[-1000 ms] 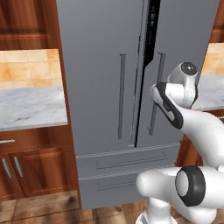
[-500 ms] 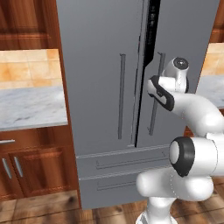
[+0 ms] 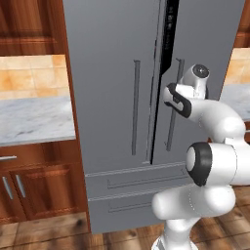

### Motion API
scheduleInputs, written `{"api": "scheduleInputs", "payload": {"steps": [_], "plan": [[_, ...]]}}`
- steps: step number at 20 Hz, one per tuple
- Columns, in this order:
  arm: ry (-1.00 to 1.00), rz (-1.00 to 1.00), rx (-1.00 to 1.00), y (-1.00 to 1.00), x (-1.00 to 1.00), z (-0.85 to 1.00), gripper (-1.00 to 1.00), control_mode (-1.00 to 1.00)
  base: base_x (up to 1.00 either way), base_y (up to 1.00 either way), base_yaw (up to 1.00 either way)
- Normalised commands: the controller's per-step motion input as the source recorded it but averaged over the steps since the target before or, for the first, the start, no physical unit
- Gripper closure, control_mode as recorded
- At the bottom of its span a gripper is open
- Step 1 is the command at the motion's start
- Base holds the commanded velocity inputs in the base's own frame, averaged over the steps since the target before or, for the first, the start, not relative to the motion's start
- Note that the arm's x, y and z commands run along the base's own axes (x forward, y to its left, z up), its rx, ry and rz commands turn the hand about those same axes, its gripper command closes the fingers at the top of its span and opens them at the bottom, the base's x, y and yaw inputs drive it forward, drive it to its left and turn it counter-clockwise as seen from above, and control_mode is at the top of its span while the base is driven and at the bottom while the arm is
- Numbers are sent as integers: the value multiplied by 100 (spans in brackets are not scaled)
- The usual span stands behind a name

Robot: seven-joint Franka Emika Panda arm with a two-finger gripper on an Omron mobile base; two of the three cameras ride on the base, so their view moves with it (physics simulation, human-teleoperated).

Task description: Move the hot dog bun to the plate on the dining table and place the condiment next to that plate. Then navigate to the fridge and take the sausage and place it on the plate as well.

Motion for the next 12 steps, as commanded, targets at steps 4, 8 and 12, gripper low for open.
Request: {"api": "scheduleInputs", "payload": {"steps": [4, 8, 12], "plan": [[-5, 0, 0, 1, 47, -12, -100, -100, 0, 0, 0], [-4, 0, 0, 2, 58, -16, -100, -100, 0, 0, 0], [0, 0, 0, 16, 76, -28, 100, -100, 0, 0, 0]]}}
